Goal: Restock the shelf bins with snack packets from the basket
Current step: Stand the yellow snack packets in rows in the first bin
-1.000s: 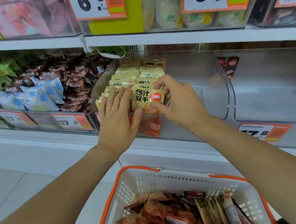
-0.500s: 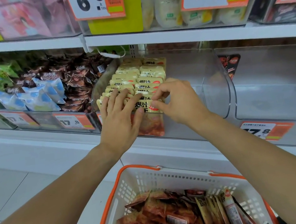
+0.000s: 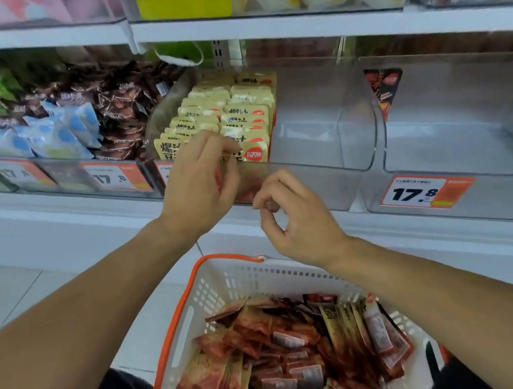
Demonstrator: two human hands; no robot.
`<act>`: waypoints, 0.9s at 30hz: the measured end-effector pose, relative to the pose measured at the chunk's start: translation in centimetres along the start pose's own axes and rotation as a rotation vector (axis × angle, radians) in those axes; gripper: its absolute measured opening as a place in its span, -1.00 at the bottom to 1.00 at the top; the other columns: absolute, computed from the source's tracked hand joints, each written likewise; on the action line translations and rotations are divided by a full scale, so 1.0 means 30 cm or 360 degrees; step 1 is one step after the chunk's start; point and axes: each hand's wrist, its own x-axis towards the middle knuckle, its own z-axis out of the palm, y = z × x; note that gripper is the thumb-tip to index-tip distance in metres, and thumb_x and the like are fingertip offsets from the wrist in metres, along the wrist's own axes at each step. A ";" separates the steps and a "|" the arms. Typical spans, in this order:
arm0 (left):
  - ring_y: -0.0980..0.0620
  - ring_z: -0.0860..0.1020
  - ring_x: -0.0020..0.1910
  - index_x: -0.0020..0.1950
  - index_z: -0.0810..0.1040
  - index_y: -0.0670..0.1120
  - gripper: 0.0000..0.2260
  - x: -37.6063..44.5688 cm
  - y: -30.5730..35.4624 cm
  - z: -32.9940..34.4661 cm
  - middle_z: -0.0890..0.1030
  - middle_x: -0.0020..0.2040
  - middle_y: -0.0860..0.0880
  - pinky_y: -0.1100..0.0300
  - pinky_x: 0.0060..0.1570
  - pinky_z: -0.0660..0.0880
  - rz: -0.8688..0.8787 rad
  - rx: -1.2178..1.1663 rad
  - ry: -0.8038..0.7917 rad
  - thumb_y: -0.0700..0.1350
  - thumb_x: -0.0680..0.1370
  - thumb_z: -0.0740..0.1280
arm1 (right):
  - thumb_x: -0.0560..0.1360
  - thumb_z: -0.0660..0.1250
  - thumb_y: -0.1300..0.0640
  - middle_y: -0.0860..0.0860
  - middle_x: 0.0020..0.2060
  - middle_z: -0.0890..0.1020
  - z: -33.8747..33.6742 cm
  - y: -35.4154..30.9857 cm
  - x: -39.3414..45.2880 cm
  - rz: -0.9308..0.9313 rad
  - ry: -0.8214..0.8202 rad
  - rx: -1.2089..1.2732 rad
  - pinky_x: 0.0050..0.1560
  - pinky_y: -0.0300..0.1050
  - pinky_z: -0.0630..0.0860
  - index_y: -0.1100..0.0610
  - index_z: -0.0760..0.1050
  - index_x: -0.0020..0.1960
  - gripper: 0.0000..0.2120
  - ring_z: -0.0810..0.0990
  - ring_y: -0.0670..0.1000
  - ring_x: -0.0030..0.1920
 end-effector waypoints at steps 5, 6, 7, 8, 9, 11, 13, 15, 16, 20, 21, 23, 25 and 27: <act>0.11 0.47 -0.34 0.06 0.52 -0.07 -0.90 -0.239 0.048 0.111 0.51 -0.30 0.11 0.09 -0.28 0.43 -0.0610 -0.0119 -0.0714 -0.18 0.56 0.28 | 0.48 0.32 0.21 -0.09 -0.11 0.51 0.137 0.109 -0.196 0.0802 -0.0780 0.0012 -0.07 0.08 0.54 0.08 0.45 0.10 -0.80 0.52 -0.02 -0.20; 0.05 0.53 -0.26 0.10 0.51 -0.05 -0.87 -0.321 0.050 0.141 0.55 -0.23 0.08 0.07 -0.21 0.48 -0.0729 -0.0054 -0.0897 -0.15 0.57 0.27 | 0.50 0.35 0.16 -0.05 -0.06 0.55 0.155 0.124 -0.241 0.0991 -0.1078 -0.0029 0.01 0.07 0.55 0.09 0.45 0.17 -0.75 0.55 0.02 -0.12; -0.02 0.58 -0.12 0.15 0.51 -0.04 -0.83 -0.412 0.052 0.168 0.59 -0.09 0.04 0.05 -0.08 0.51 -0.0870 0.0011 -0.1080 -0.12 0.57 0.27 | 0.51 0.39 0.11 -0.01 0.01 0.57 0.169 0.138 -0.287 0.1142 -0.1351 -0.0090 0.08 0.04 0.54 0.12 0.45 0.22 -0.69 0.57 0.05 -0.02; -0.07 0.58 0.02 0.22 0.50 -0.06 -0.78 -0.505 0.056 0.186 0.59 0.04 -0.03 0.05 0.04 0.50 -0.1015 0.0038 -0.1237 -0.10 0.58 0.27 | 0.51 0.41 0.08 0.03 0.07 0.59 0.183 0.147 -0.333 0.1247 -0.1560 -0.0150 0.11 0.01 0.54 0.14 0.46 0.26 -0.65 0.58 0.09 0.06; -0.10 0.55 0.12 0.26 0.50 -0.08 -0.74 -0.599 0.060 0.199 0.57 0.14 -0.07 0.05 0.12 0.47 -0.1134 0.0044 -0.1377 -0.10 0.59 0.26 | 0.52 0.42 0.06 0.07 0.12 0.60 0.200 0.152 -0.377 0.1309 -0.1700 -0.0193 0.13 0.00 0.54 0.17 0.48 0.27 -0.63 0.58 0.11 0.11; -0.14 0.48 0.25 0.32 0.46 -0.09 -0.69 -0.754 0.069 0.209 0.51 0.24 -0.10 0.03 0.20 0.43 -0.1252 0.0099 -0.1606 -0.07 0.59 0.25 | 0.53 0.43 0.04 0.08 0.22 0.59 0.231 0.156 -0.450 0.1392 -0.1816 -0.0223 0.19 -0.01 0.53 0.19 0.50 0.31 -0.59 0.57 0.13 0.18; -0.15 0.39 0.35 0.32 0.44 -0.07 -0.67 -0.847 0.083 0.214 0.45 0.29 -0.09 -0.03 0.27 0.38 -0.1259 0.0250 -0.1782 -0.02 0.58 0.24 | 0.53 0.43 0.01 0.08 0.28 0.55 0.260 0.161 -0.516 0.1499 -0.1784 -0.0211 0.24 -0.02 0.50 0.17 0.49 0.35 -0.55 0.55 0.12 0.23; -0.16 0.33 0.40 0.31 0.43 -0.05 -0.67 -0.883 0.099 0.221 0.41 0.33 -0.08 -0.08 0.33 0.33 -0.1241 0.0376 -0.1811 0.01 0.57 0.23 | 0.55 0.40 -0.03 0.06 0.30 0.53 0.285 0.164 -0.577 0.1570 -0.1740 -0.0213 0.28 -0.03 0.47 0.13 0.46 0.37 -0.54 0.52 0.10 0.27; -0.17 0.31 0.41 0.30 0.43 -0.05 -0.67 -0.887 0.103 0.226 0.41 0.34 -0.09 -0.10 0.35 0.32 -0.1241 0.0403 -0.1788 0.01 0.56 0.23 | 0.55 0.39 -0.04 0.06 0.29 0.54 0.295 0.168 -0.600 0.1589 -0.1719 -0.0230 0.27 -0.03 0.48 0.12 0.46 0.36 -0.56 0.52 0.10 0.26; -0.17 0.29 0.41 0.34 0.44 -0.04 -0.65 -0.881 0.110 0.241 0.39 0.35 -0.10 -0.12 0.39 0.29 -0.1270 0.0404 -0.1806 0.02 0.58 0.21 | 0.53 0.44 0.05 0.01 0.15 0.63 0.318 0.176 -0.637 0.1672 -0.1558 -0.0264 0.25 -0.06 0.46 0.06 0.59 0.11 -0.81 0.57 0.06 0.18; -0.18 0.29 0.39 0.33 0.43 -0.05 -0.66 -0.876 0.113 0.245 0.39 0.35 -0.11 -0.11 0.38 0.29 -0.1275 0.0401 -0.1835 0.01 0.58 0.21 | 0.53 0.43 0.10 0.01 0.13 0.64 0.320 0.174 -0.636 0.1652 -0.1586 -0.0281 0.28 -0.07 0.41 0.04 0.59 0.02 -0.91 0.58 0.05 0.18; -0.19 0.30 0.37 0.28 0.45 -0.07 -0.70 -0.858 0.123 0.250 0.39 0.31 -0.13 -0.10 0.36 0.30 -0.1295 0.0365 -0.1812 -0.01 0.58 0.22 | 0.54 0.40 0.19 0.03 0.11 0.65 0.323 0.173 -0.627 0.1619 -0.1641 -0.0307 0.28 -0.09 0.41 0.05 0.57 -0.04 -0.94 0.58 0.06 0.17; -0.15 0.36 0.30 0.17 0.52 -0.08 -0.79 -0.827 0.131 0.252 0.43 0.23 -0.10 -0.03 0.32 0.34 -0.1347 0.0260 -0.1530 -0.06 0.58 0.23 | 0.53 0.40 0.19 0.05 0.12 0.64 0.308 0.176 -0.597 0.1645 -0.1569 -0.0287 0.12 -0.11 0.49 0.08 0.59 -0.02 -0.95 0.60 0.07 0.13; -0.09 0.45 0.15 0.01 0.55 -0.07 -0.90 -0.775 0.146 0.241 0.47 0.08 -0.03 0.04 0.18 0.42 -0.1437 0.0116 -0.1174 -0.13 0.58 0.24 | 0.54 0.41 0.19 0.05 0.13 0.64 0.261 0.180 -0.546 0.1702 -0.1495 -0.0256 -0.01 -0.17 0.49 0.08 0.62 0.01 -0.94 0.61 0.06 0.11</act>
